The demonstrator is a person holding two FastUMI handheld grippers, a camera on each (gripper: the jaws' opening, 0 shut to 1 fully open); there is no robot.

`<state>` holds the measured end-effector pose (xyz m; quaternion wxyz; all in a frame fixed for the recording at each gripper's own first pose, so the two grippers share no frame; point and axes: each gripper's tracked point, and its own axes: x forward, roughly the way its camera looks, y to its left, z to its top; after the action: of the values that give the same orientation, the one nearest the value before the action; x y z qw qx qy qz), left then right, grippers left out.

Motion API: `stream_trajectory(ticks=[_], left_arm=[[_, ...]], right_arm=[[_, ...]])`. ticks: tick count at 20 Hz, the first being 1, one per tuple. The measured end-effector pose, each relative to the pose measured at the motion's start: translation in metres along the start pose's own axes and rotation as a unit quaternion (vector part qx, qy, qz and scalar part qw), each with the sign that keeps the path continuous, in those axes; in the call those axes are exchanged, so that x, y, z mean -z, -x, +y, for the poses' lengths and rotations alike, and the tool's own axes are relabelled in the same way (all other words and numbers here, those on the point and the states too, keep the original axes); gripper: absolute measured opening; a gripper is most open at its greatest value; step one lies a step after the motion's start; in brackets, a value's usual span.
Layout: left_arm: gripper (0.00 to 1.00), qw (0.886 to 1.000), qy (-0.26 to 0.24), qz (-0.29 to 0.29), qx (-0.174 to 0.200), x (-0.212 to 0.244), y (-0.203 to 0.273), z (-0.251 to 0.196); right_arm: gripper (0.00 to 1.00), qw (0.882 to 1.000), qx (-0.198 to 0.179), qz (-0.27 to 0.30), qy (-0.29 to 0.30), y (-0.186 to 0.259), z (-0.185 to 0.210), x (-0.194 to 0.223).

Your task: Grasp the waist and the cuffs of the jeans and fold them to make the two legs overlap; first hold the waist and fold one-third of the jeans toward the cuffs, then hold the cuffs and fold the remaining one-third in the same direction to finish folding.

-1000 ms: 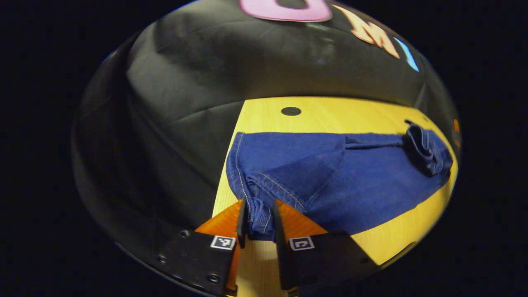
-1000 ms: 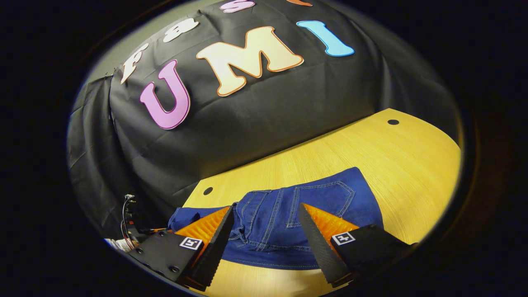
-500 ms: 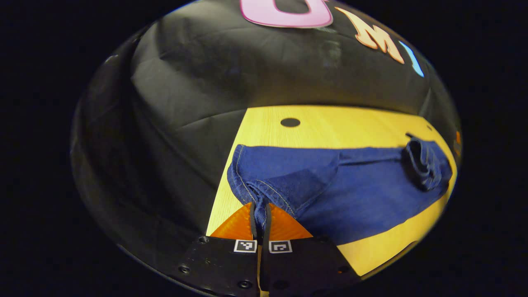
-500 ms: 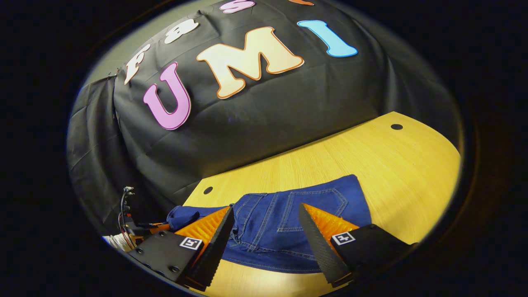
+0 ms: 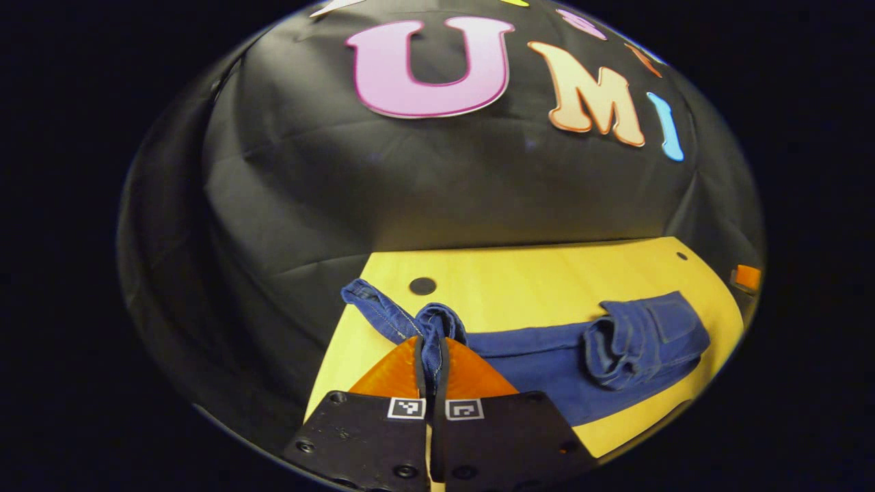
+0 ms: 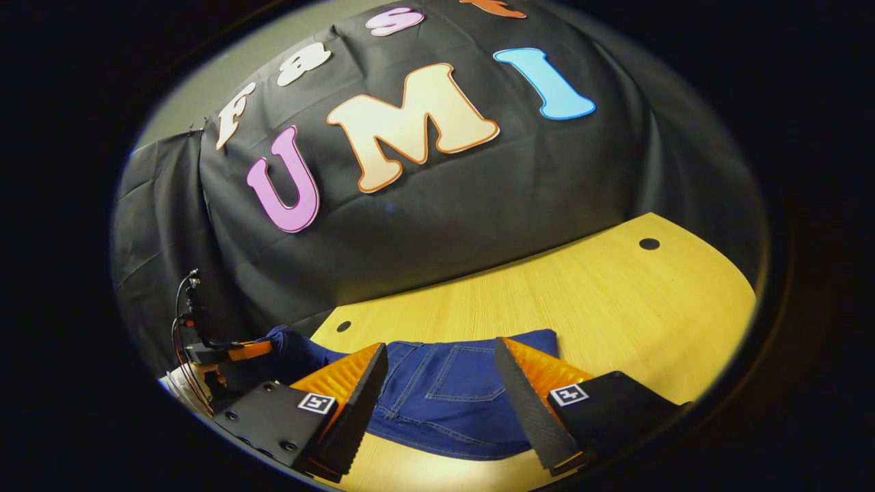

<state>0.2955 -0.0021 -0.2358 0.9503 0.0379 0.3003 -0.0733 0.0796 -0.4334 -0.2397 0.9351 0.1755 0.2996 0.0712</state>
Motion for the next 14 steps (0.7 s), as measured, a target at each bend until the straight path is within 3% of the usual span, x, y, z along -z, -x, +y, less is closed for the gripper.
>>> stream_trajectory(ticks=[14], left_arm=[[0.00, 0.994, -0.019, -0.050, 0.096, -0.066, 0.010, -0.203]], right_arm=[[0.97, 1.000, -0.008, -0.017, -0.007, 0.054, -0.072, -0.041]])
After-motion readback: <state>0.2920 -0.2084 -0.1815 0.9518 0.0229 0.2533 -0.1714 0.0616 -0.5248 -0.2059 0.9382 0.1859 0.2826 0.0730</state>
